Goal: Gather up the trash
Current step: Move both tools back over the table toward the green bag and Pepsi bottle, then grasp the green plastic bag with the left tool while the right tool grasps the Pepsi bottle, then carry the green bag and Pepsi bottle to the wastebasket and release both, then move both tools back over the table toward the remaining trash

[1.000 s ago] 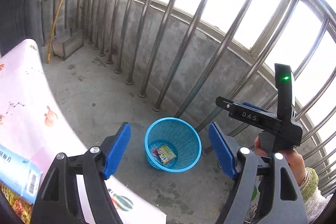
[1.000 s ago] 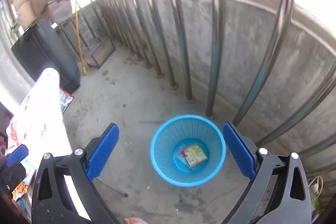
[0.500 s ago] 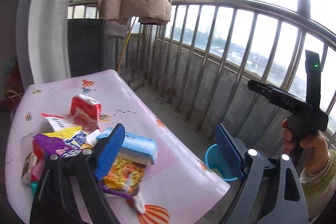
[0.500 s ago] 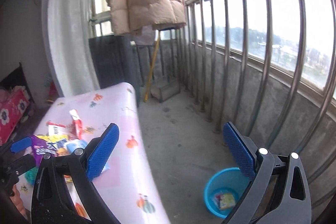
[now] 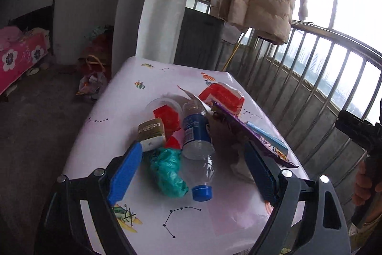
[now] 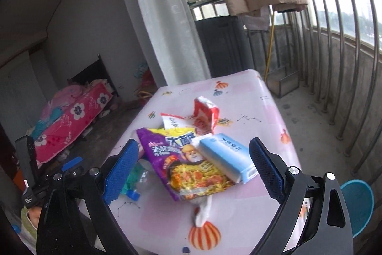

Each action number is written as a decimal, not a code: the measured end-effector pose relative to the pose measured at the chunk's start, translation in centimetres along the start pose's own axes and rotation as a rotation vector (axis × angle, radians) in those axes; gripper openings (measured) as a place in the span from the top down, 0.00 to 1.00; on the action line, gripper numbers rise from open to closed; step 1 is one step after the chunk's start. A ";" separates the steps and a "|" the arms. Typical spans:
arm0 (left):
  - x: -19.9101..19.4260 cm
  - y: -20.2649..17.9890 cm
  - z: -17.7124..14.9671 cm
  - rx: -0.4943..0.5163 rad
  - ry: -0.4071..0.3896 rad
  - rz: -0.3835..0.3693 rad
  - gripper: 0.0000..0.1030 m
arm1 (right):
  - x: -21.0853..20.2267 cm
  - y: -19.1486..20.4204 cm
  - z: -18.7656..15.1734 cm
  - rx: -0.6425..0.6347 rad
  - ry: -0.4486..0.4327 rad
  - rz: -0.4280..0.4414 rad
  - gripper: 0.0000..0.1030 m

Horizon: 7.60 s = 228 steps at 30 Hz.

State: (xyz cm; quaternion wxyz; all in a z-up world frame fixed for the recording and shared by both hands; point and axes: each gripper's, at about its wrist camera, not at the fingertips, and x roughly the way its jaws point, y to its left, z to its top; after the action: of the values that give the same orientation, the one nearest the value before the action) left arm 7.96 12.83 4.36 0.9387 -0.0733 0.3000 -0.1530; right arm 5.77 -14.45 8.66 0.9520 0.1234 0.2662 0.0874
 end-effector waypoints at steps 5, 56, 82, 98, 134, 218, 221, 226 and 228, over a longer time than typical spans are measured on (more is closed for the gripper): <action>0.7 2.6 -0.2 -0.056 0.019 0.028 0.18 | 1.6 5.1 -1.0 -0.084 0.049 0.110 0.30; 10.1 5.7 -3.7 -0.218 0.331 -0.155 0.66 | 11.7 9.0 -8.2 0.085 0.549 0.001 0.36; 3.8 2.5 -7.0 -0.164 0.358 -0.022 0.42 | 7.6 6.3 -9.6 0.155 0.686 0.117 0.20; 6.5 2.2 -7.7 -0.136 0.367 0.007 0.48 | 9.3 4.6 -9.9 0.278 0.710 0.157 0.32; -2.2 3.6 -3.5 -0.199 0.162 0.049 0.50 | 5.9 2.9 -6.4 0.198 0.656 0.482 0.45; 13.1 -38.9 -1.4 0.393 0.396 -0.681 0.06 | -14.3 -29.9 -7.6 0.685 -0.155 -0.906 0.08; 10.9 -35.2 0.0 0.352 0.322 -0.679 0.06 | -12.9 -26.1 -5.6 0.509 -0.135 -0.953 0.08; 7.7 -28.6 1.8 0.293 0.206 -0.619 0.06 | -10.0 -21.1 -4.3 0.275 -0.095 -0.789 0.08; 6.7 -25.8 2.4 0.265 0.173 -0.575 0.06 | -9.2 -19.0 -3.7 0.205 -0.103 -0.719 0.08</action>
State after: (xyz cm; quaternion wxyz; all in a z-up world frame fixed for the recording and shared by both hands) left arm 8.27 -13.56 8.56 0.8295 -0.0192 0.3230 -0.4552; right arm -2.08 -34.03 4.70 0.9167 0.1211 0.2516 -0.2857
